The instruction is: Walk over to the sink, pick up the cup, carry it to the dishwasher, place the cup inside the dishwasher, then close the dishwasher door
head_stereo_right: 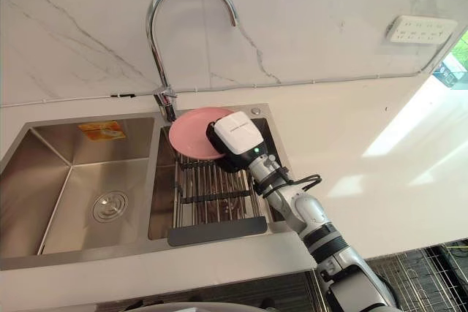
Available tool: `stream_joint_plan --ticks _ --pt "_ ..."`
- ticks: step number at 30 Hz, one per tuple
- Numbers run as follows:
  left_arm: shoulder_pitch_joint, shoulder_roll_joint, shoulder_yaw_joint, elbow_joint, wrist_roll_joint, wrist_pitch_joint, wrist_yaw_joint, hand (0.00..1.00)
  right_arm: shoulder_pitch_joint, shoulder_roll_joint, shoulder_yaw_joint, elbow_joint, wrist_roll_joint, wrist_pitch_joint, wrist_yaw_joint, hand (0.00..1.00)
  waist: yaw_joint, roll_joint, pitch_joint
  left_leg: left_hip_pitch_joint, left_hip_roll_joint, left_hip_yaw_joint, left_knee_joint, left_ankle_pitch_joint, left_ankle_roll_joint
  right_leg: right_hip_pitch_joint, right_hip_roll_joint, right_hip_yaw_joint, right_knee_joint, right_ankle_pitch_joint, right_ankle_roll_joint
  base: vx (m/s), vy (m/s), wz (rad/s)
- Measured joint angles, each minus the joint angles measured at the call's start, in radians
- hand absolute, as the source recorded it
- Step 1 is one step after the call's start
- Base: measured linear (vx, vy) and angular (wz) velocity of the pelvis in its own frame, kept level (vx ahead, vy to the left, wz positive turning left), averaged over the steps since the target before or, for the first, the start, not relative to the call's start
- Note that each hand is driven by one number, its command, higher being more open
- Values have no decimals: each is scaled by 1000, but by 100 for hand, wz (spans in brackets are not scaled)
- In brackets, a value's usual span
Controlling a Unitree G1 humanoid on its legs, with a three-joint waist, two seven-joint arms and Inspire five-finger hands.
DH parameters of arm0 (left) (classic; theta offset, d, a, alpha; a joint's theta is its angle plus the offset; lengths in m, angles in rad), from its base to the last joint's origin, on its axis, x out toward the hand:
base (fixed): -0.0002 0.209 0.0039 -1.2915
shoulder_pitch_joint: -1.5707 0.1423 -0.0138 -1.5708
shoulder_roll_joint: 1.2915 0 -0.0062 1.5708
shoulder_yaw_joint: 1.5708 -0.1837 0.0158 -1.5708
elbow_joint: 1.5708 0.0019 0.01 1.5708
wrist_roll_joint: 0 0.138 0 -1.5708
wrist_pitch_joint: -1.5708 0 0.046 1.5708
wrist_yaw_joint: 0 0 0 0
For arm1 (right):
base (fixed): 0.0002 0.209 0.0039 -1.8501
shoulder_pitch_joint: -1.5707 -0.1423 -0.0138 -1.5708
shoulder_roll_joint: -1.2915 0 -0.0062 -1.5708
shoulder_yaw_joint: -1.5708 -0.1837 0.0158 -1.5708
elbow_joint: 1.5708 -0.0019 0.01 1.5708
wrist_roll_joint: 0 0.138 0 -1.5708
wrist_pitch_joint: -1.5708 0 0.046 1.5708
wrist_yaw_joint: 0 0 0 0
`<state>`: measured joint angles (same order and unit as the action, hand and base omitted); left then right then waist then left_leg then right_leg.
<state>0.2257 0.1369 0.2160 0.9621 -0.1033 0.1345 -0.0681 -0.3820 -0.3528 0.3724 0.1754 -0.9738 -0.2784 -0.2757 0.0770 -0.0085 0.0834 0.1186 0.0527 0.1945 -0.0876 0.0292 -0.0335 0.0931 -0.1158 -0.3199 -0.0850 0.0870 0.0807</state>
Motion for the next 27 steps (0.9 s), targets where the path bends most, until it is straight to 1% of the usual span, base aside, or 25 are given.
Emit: stream_joint_plan --ticks 2,7,10,13,15,16,17,18,19,20,21,22,23,24,25,26,27 --pt "10 0 -7 -18 -17 5 2 100 0 0 -19 -19 14 0 0 0 -2 0 0 1 0 1 0 0 0 0 0 1 0 0 0 0 0 0" --pt "12 1 -8 -26 -34 24 2 100 11 -10 -21 -80 38 -7 25 0 -4 1 0 2 2 4 0 -3 -2 0 1 4 0 0 0 0 0 0" --pt "13 0 -8 -33 -35 30 4 100 18 -22 -21 -131 40 -21 36 0 -3 1 0 3 4 6 1 -4 -3 0 3 6 0 0 0 0 0 0" --pt "14 -2 -8 -46 -33 33 6 100 29 -24 -29 -192 50 -35 45 0 -3 0 -1 3 5 7 1 -5 -4 0 4 7 0 0 0 0 0 0" --pt "14 -3 -7 -54 -17 33 11 100 63 -25 -63 -259 56 -43 59 0 -2 -1 -1 3 5 6 2 -6 -4 0 4 9 0 0 0 -11 -4 -3" --pt "21 -6 -6 -56 -15 32 18 100 93 -28 -83 -305 82 -46 65 0 -2 -1 -2 2 4 8 16 -16 -3 -5 5 25 0 0 0 -20 0 -13" --pt "26 -8 -2 -58 -15 31 21 100 103 -29 -89 -315 90 -49 65 0 -1 -2 -3 -5 1 8 43 -31 -6 -6 4 39 1 0 0 -16 18 -30" --pt "37 -10 5 -62 -15 27 25 100 109 -29 -93 -321 90 -54 65 0 2 -3 -4 -31 1 -1 125 -76 -10 -12 2 69 4 0 0 -6 18 -66" --pt "54 -15 11 -64 -15 19 25 100 109 -30 -94 -322 91 -62 65 0 17 3 -6 -69 10 -59 229 -130 -14 -26 5 115 14 0 -1 -1 -3 -130" --pt "79 -32 15 -64 -15 9 26 100 111 -40 -94 -329 94 -80 65 0 28 24 -10 -106 22 -159 349 -199 -20 -53 23 185 36 0 -3 -1 -9 -148" --pt "95 -42 14 -64 -15 8 26 100 118 -50 -94 -339 97 -83 66 0 30 39 -14 -115 29 -194 386 -233 -23 -64 35 218 47 0 -3 -2 15 -168" --pt "113 -58 10 -61 -15 9 26 100 140 -72 -109 -371 106 -85 66 0 25 66 -16 -115 42 -224 421 -293 -23 -92 60 274 73 2 -1 -21 95 -132" --pt "113 -58 9 -59 -13 9 26 100 163 -80 -138 -389 108 -87 66 0 17 65 -10 -117 40 -204 438 -305 -17 -115 62 307 99 7 5 -61 142 -128" --pt "115 -43 -10 -50 12 16 22 100 173 -75 -176 -395 108 -82 65 0 -2 49 6 -116 25 -197 446 -309 -11 -145 60 340 130 10 10 -89 141 -81" --pt "115 -38 -9 -50 18 16 19 100 175 -73 -198 -396 108 -77 65 0 -9 37 19 -116 19 -182 451 -309 -7 -161 57 359 141 15 15 -192 166 -101" --pt "112 -20 -17 -51 27 16 18 100 182 -65 -247 -392 108 -63 64 0 -6 21 39 -118 14 -143 469 -317 8 -189 61 406 156 37 14 -207 132 -92" --pt "113 -12 -26 -51 27 16 18 100 185 -54 -258 -392 108 -59 64 0 -6 12 44 -119 16 -123 473 -321 11 -202 65 417 161 46 10 -297 149 -121"
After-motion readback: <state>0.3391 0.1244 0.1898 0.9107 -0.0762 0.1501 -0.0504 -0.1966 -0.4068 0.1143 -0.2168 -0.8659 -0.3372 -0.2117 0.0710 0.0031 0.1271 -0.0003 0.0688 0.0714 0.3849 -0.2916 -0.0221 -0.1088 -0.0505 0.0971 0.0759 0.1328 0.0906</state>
